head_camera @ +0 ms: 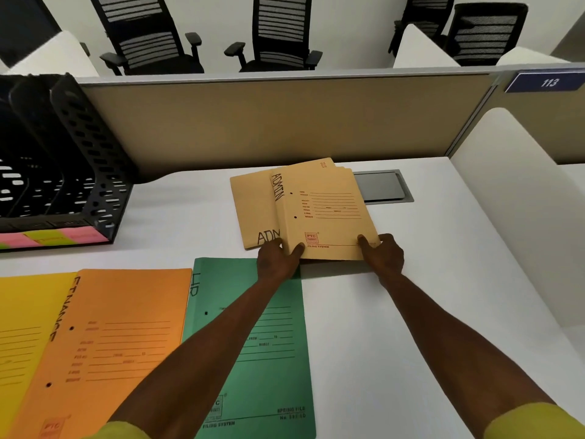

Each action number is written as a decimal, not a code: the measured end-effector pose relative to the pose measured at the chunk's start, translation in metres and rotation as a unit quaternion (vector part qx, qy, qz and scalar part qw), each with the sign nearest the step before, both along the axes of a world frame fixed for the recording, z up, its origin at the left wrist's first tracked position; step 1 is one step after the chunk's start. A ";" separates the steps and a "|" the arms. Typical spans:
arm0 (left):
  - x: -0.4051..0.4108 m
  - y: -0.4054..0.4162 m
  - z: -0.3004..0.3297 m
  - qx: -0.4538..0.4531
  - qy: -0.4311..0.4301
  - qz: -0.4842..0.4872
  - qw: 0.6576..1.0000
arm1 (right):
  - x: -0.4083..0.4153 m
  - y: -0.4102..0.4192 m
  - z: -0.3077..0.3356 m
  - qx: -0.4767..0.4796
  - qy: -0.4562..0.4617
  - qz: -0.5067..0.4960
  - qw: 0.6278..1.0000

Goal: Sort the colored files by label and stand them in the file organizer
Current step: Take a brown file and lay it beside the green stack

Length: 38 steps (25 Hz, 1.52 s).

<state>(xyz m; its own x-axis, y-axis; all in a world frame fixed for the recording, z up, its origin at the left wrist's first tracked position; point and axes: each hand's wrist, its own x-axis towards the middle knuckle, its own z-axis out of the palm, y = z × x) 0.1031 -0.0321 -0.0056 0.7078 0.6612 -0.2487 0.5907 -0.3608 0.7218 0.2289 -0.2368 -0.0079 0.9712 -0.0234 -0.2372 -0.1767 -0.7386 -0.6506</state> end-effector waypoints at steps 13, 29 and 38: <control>-0.081 -0.111 0.003 -0.132 -0.026 -0.069 0.989 | -0.020 -0.116 0.005 0.054 0.072 -0.056 0.994; -0.161 -0.156 -0.010 -0.004 0.074 -0.151 0.986 | -0.097 -0.161 -0.012 0.002 -0.009 -0.079 0.997; -0.163 -0.148 0.003 0.068 0.156 -0.222 0.960 | -0.131 -0.161 -0.012 -0.055 -0.030 -0.059 0.996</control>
